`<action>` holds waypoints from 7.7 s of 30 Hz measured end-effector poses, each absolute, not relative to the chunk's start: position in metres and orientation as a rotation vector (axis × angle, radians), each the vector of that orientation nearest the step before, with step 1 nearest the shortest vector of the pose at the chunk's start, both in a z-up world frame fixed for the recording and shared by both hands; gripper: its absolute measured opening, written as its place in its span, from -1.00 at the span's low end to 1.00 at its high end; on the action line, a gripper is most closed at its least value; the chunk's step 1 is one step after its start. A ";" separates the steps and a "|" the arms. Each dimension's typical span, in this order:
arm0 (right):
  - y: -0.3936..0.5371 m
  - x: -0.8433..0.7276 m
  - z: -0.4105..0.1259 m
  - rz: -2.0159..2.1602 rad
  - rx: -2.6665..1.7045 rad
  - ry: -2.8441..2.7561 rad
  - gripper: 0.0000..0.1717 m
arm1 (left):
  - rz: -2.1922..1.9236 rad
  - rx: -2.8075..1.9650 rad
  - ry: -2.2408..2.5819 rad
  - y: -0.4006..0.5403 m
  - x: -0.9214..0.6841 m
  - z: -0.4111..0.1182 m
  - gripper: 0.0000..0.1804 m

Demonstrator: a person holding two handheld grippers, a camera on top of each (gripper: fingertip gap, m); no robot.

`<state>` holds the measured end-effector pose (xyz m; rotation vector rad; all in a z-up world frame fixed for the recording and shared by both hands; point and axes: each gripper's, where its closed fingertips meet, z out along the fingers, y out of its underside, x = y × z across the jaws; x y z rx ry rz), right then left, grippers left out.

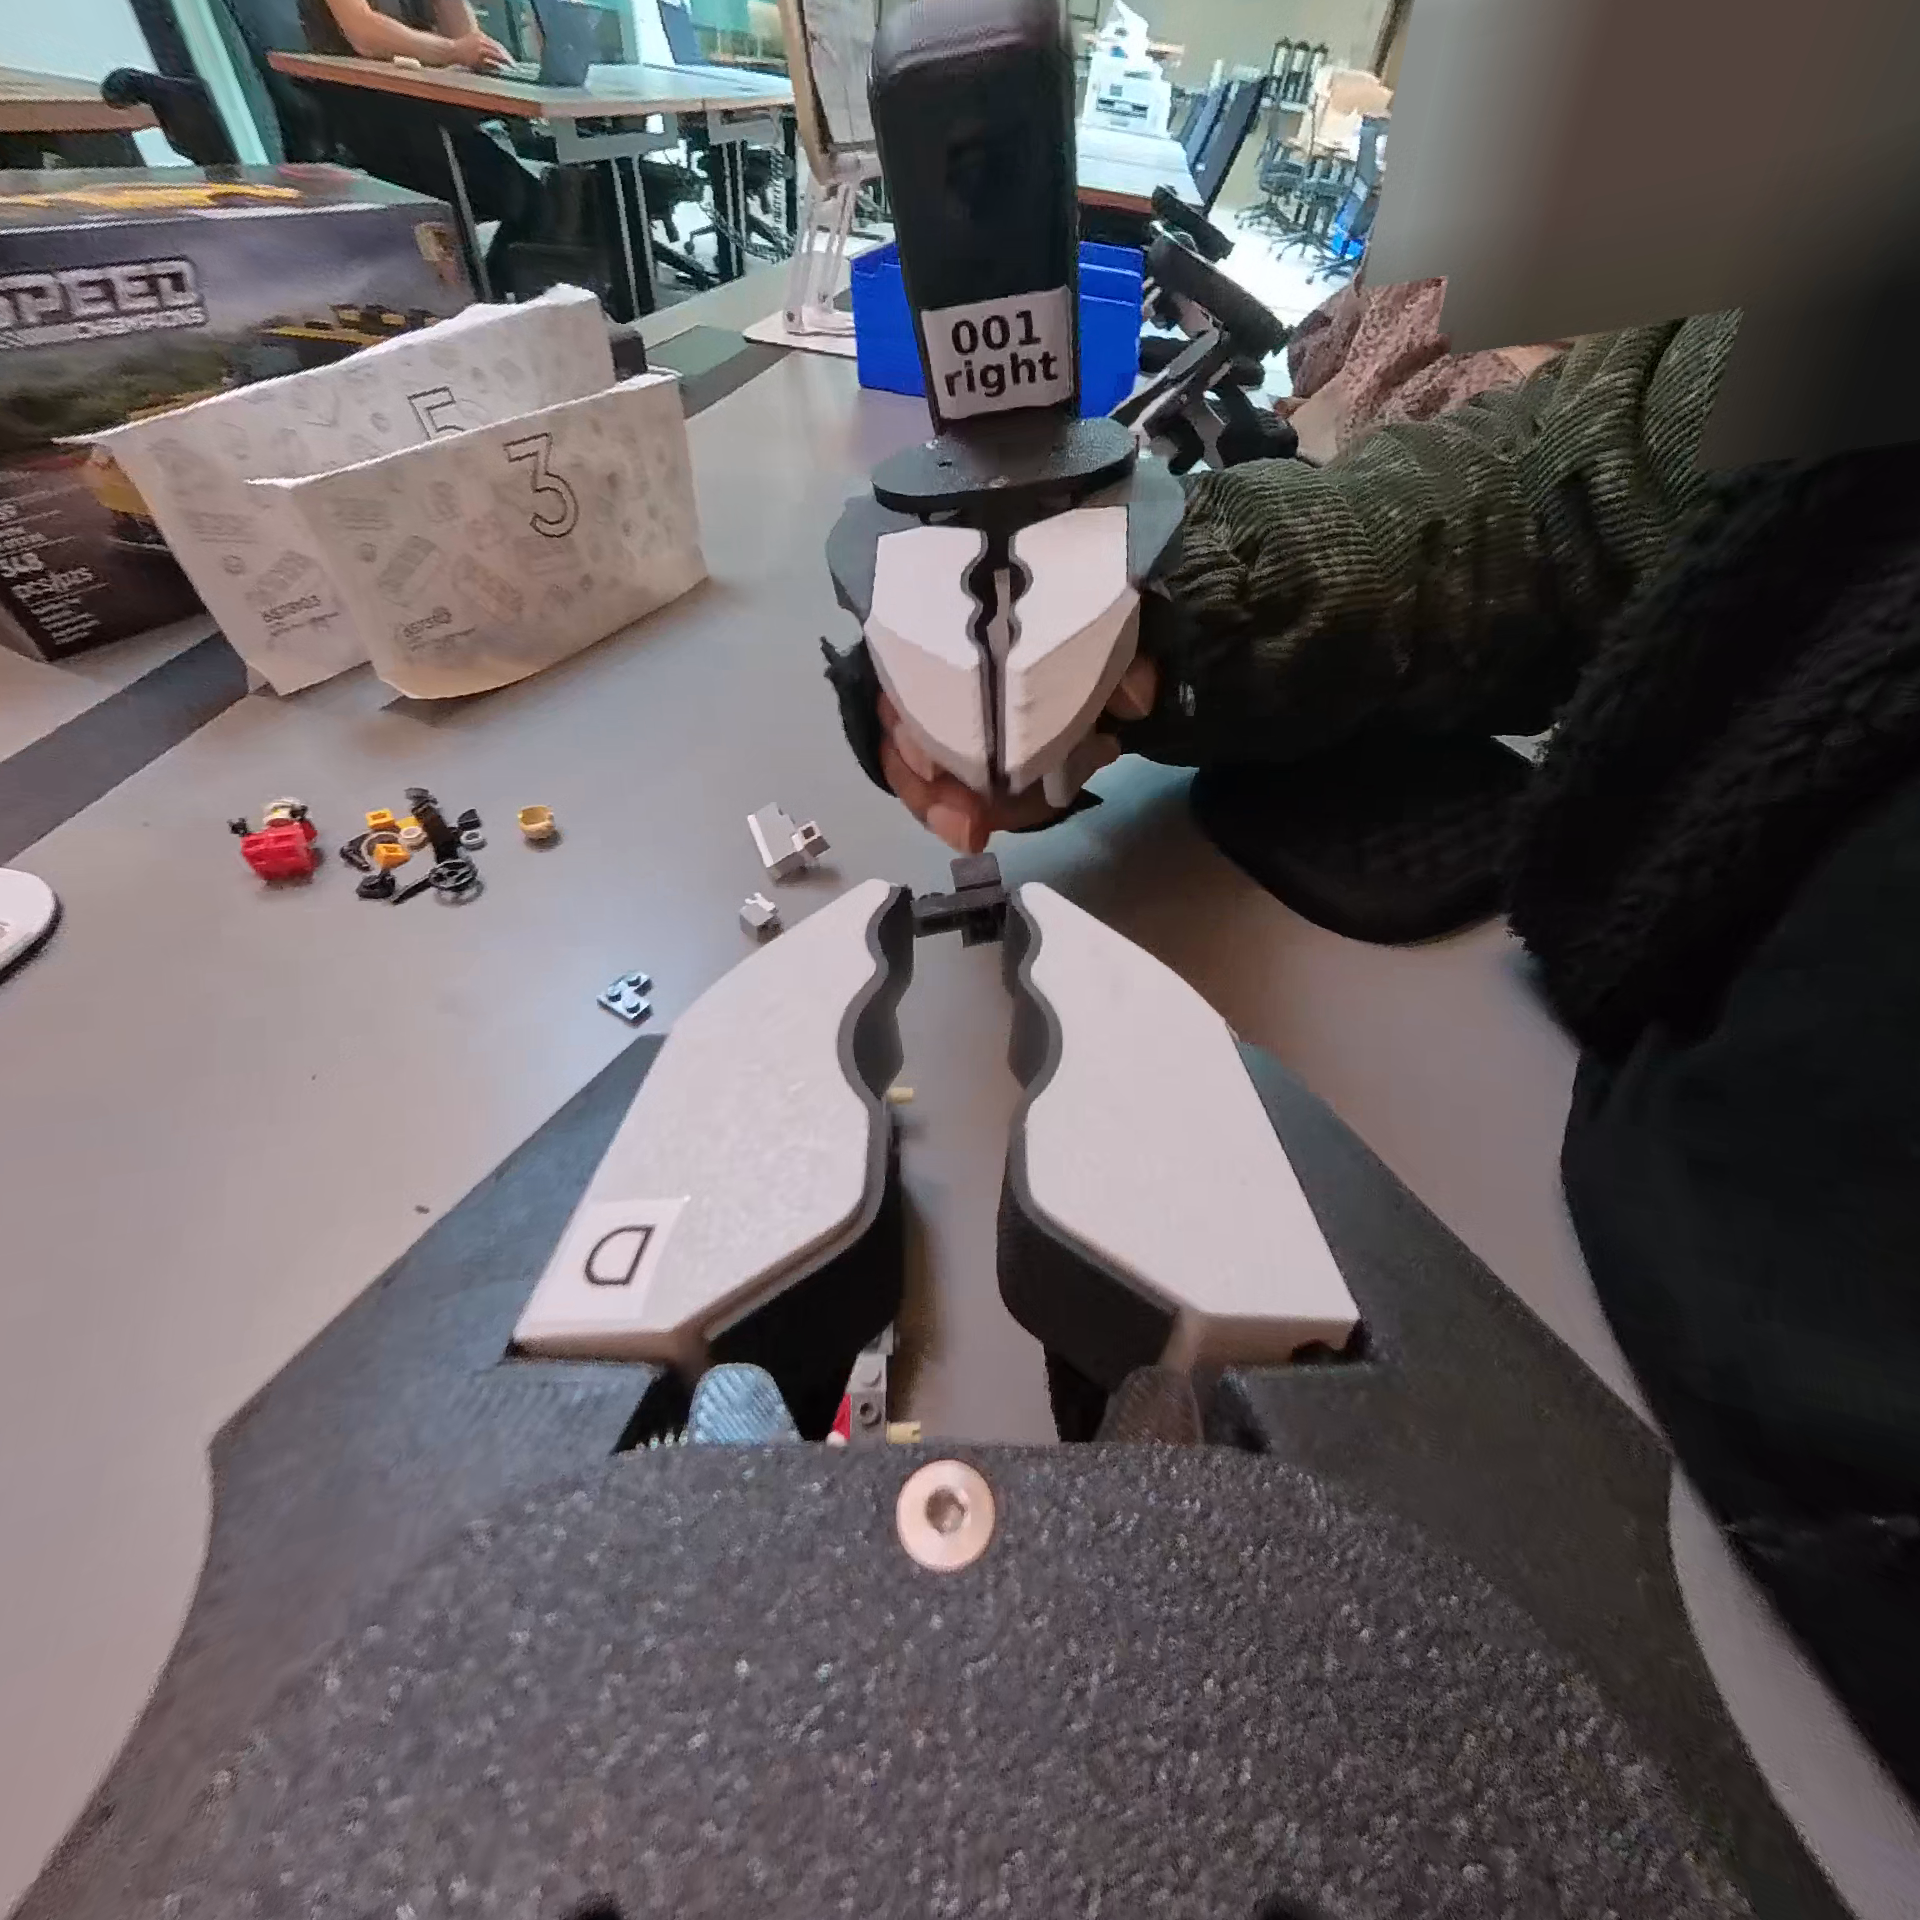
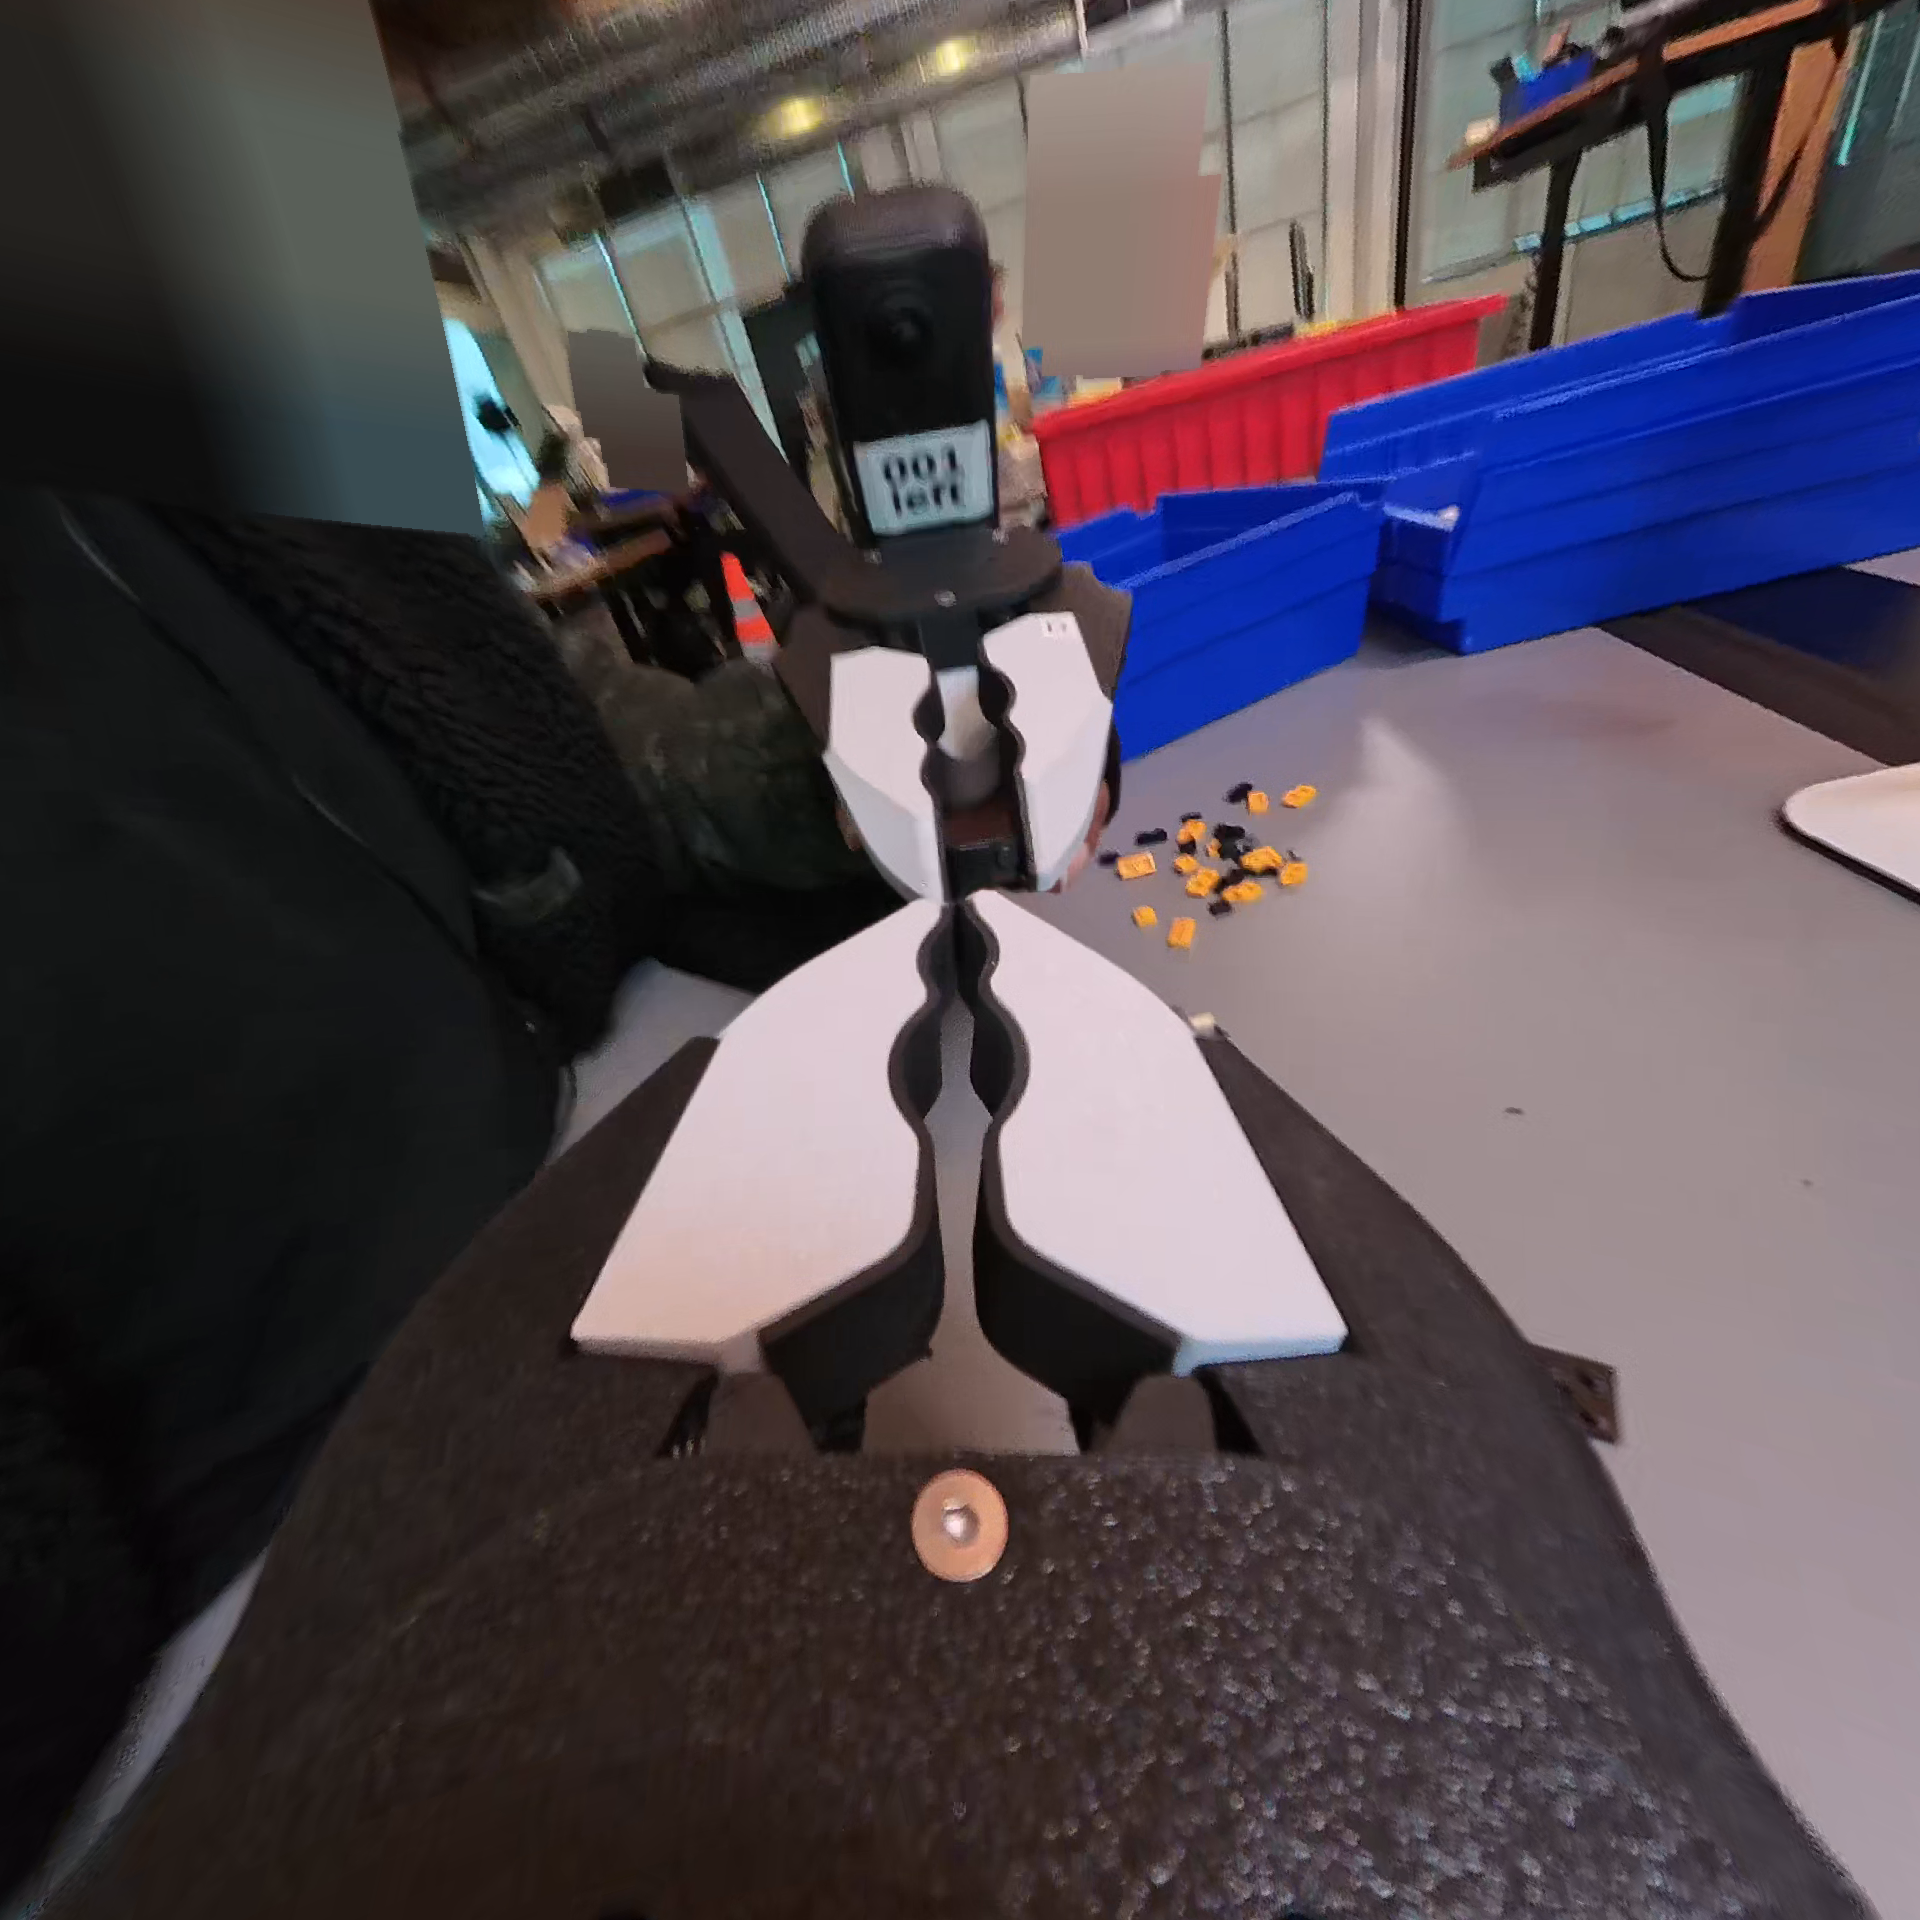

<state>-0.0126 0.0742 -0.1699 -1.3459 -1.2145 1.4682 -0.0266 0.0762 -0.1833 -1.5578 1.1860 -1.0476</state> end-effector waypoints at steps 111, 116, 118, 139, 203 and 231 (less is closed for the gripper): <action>0.108 -0.007 -0.264 0.740 -1.722 -1.625 -0.17 | -0.477 -1.884 0.695 0.076 -0.239 -0.157 -0.89; 0.110 -0.012 -0.282 0.730 -1.757 -1.711 -0.05 | -0.565 -1.911 1.081 0.091 -0.134 -0.205 -0.43; 0.109 -0.016 -0.290 0.690 -1.748 -1.792 -0.02 | -0.532 -1.962 1.221 0.099 -0.111 -0.232 -0.31; 0.179 -0.020 -0.225 -0.298 -1.166 -1.808 -0.39 | -0.682 -1.948 1.004 0.121 -0.111 -0.239 -0.32; 0.117 -0.022 -0.249 0.582 -1.900 -1.618 -0.39 | -0.300 -2.068 0.822 0.172 -0.178 -0.247 -0.65; 0.094 0.018 -0.294 0.595 -1.981 -1.475 -0.39 | 0.229 -2.397 0.814 0.163 -0.217 -0.266 -0.41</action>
